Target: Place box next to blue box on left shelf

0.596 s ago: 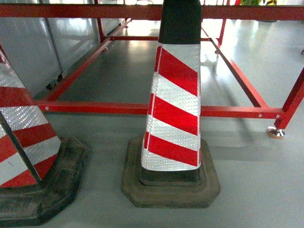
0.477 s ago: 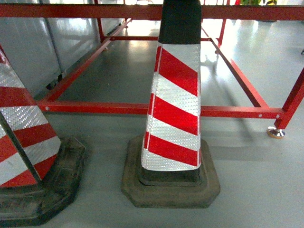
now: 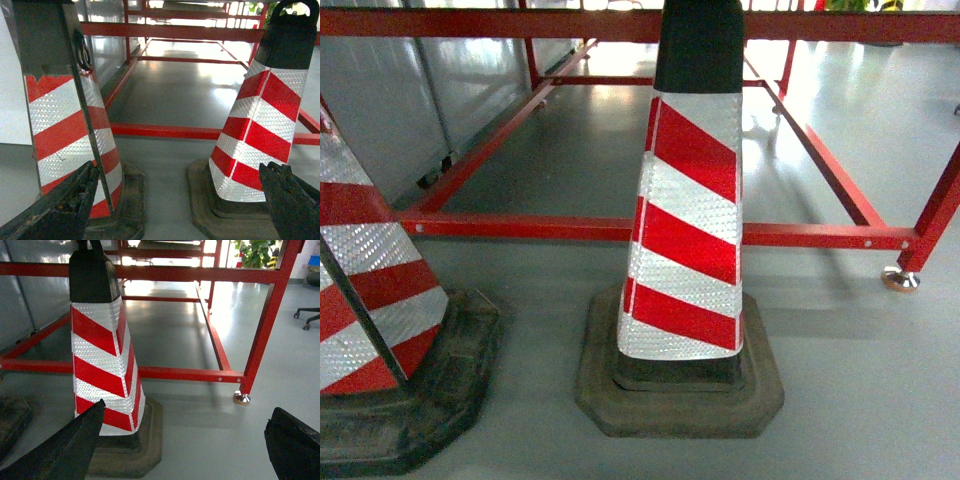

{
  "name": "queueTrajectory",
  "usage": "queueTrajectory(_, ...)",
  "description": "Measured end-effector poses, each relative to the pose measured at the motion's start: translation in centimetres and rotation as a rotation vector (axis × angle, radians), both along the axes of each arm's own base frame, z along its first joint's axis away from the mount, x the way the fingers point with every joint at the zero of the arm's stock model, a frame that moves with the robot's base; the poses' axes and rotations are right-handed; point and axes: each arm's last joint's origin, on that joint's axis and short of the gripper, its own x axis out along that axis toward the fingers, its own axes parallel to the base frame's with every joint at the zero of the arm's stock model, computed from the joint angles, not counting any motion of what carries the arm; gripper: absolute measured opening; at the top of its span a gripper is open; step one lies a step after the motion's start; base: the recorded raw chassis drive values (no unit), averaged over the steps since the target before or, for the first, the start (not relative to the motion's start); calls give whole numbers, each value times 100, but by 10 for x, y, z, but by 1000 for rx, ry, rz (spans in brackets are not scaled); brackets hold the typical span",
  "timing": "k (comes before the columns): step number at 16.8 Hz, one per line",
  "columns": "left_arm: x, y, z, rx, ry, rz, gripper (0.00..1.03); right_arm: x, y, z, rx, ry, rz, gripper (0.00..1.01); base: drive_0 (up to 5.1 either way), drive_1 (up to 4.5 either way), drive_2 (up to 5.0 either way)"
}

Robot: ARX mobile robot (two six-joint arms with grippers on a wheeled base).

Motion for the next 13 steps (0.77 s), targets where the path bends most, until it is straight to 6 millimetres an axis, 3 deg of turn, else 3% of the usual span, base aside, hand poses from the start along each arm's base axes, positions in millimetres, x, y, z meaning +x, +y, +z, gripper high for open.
queueTrajectory(13,0,0,0,11,0,-1,98,0,0,0,0,3,0,98,0,0,0)
